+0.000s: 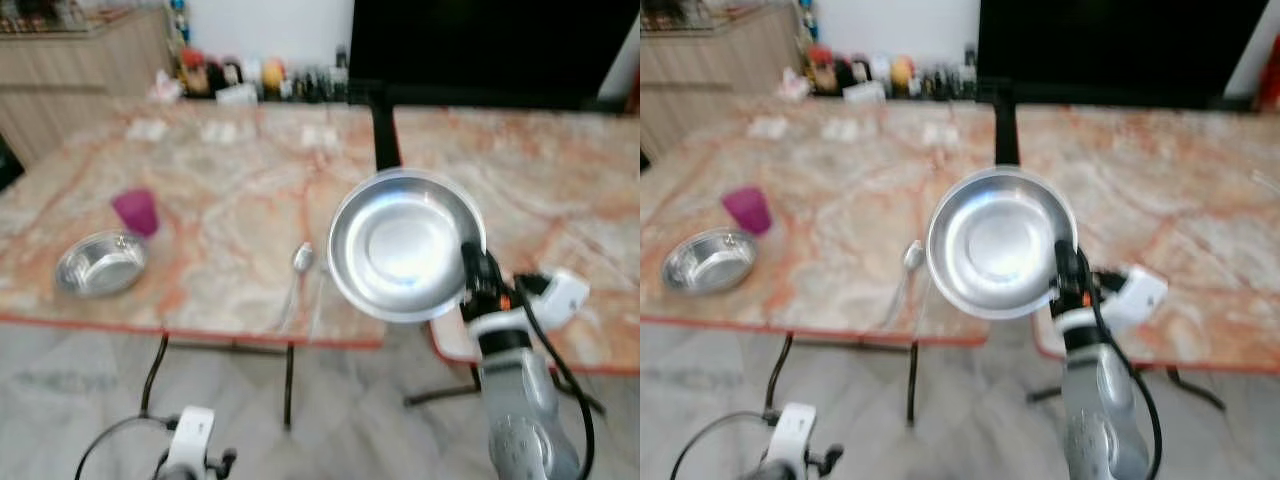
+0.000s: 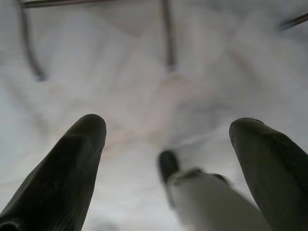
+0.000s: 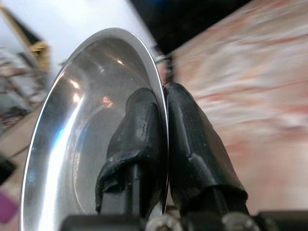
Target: Setting the table
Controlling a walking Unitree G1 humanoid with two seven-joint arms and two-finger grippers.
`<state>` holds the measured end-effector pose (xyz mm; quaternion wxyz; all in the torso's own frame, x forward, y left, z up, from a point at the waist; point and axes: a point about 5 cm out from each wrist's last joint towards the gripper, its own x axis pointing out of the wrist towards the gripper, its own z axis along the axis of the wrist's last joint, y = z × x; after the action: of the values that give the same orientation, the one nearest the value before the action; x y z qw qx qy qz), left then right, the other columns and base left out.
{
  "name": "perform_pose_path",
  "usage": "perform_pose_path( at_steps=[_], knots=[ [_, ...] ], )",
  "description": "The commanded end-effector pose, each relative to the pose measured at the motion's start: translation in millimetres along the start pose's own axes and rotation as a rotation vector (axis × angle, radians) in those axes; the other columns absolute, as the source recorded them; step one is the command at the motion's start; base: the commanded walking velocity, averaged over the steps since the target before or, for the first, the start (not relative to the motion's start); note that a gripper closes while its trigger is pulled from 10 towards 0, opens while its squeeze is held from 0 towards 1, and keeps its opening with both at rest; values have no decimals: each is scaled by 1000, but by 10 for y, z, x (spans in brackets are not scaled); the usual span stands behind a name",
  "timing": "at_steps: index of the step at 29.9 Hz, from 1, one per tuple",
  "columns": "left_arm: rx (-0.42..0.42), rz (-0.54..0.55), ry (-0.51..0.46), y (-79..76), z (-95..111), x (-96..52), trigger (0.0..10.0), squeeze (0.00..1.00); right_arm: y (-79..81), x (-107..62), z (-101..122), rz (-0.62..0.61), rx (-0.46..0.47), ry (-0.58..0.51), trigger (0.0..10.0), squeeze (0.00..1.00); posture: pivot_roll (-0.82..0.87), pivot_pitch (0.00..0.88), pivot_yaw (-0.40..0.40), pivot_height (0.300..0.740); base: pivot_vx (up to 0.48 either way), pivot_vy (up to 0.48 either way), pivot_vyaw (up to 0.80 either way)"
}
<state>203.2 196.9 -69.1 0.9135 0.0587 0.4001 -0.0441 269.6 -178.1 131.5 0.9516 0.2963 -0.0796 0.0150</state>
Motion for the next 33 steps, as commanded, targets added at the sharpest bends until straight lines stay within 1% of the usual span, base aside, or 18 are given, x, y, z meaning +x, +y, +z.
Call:
perform_pose_path(
  at_steps=[1, 28, 33],
  knots=[
    [16, 16, 4, 67, -3, -10, 10000, 0, 96, 47, 44, 34, 3, -26, 10000, 0, 21, 0, -13, 740, 0, -334, 0],
    [20, 13, 9, 50, -29, -15, 10000, 0, 38, 45, 46, 12, -14, -17, 10000, 0, 12, 0, -19, 740, 0, -337, 0],
    [16, 21, 13, 66, -41, -20, 10000, 0, 29, 47, 41, 6, -13, -16, 10000, 0, 12, 0, -19, 740, 0, 0, 0]
  ],
)
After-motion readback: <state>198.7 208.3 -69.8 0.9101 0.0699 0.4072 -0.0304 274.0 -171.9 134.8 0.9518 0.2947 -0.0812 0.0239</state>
